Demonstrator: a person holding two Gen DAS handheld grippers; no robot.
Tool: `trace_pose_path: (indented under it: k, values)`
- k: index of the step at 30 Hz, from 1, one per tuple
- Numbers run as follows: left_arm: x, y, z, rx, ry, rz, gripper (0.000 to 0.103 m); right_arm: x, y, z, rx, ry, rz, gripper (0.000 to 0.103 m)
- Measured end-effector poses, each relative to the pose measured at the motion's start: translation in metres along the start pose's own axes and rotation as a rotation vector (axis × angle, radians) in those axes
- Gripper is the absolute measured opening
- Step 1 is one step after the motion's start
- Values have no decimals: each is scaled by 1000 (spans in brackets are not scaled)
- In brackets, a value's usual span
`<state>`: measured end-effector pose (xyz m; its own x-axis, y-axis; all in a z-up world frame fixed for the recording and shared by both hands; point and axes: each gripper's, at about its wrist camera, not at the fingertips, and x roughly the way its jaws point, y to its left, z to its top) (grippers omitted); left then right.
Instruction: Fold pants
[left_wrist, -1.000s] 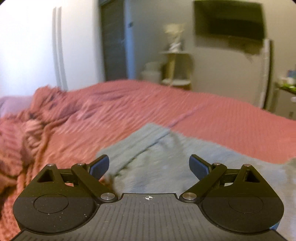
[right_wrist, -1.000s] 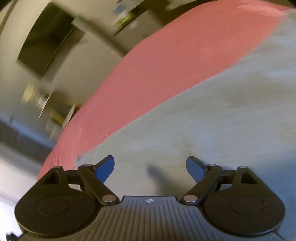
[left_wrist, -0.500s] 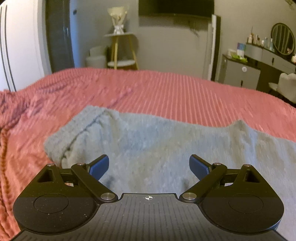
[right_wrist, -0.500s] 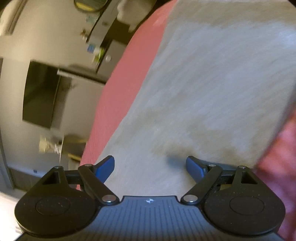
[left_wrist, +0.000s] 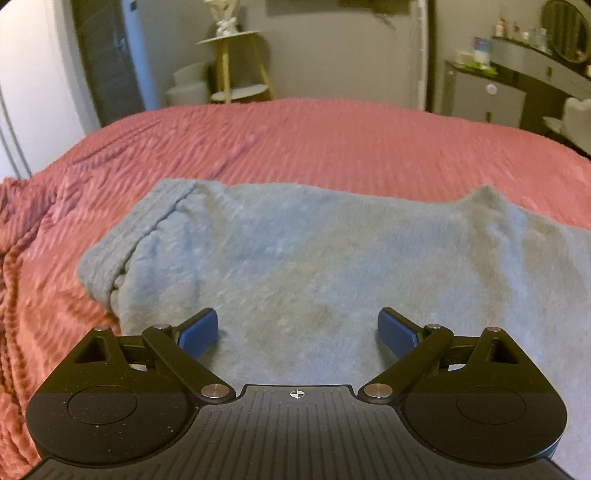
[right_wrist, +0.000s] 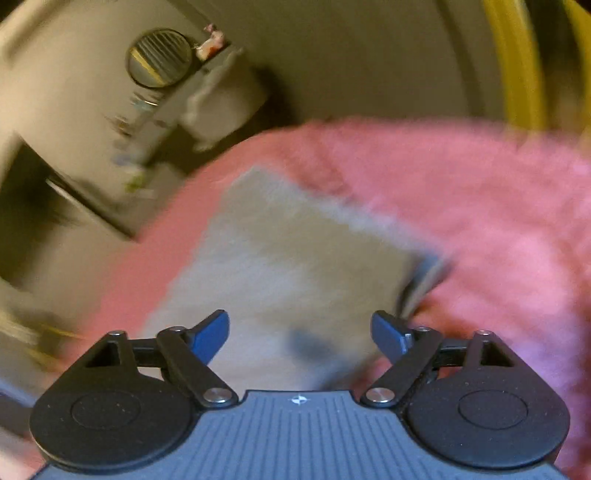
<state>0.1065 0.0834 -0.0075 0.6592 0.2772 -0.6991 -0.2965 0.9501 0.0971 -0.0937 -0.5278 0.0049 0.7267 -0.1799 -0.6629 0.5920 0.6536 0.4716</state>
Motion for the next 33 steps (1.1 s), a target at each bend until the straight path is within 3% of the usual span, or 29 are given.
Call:
trace_pose_path:
  k: [1,2,5,7,10,12,17,20,25,28,31,33]
  values:
    - [-6,-6,0,19,-13,-35,97,-4,10,-4,-54,-4,-36,86]
    - [-13,-12,-1,40,-26,-76,97,-6,19,-10,-75,8,-14,86]
    - [-29,-40,-9,109,-37,-172,98,-18,30,-28,-62,7,191,86]
    - [-28,-59,-21,150,0,-211,98,-15,32,-38,-49,30,247,86]
    - [-12,-86,-46,262,85,-163,99,9,36,-48,-44,89,188,86]
    - [-15,-93,-53,330,13,-130,101,8,33,-55,-30,49,209,86]
    - [-11,-82,-46,254,40,-179,100,8,9,-56,117,22,290,86]
    - [-11,-83,-45,246,34,-169,100,12,-4,-60,184,6,346,86]
    - [-18,-83,-44,234,30,-190,100,16,-13,-67,155,-17,429,86]
    - [-17,-84,-43,231,48,-186,100,4,-11,-50,121,34,380,85]
    - [-13,-85,-41,223,50,-186,100,-28,-30,-36,175,-138,295,85]
    - [-12,-86,-41,223,48,-188,100,-33,-51,-26,242,-158,269,85]
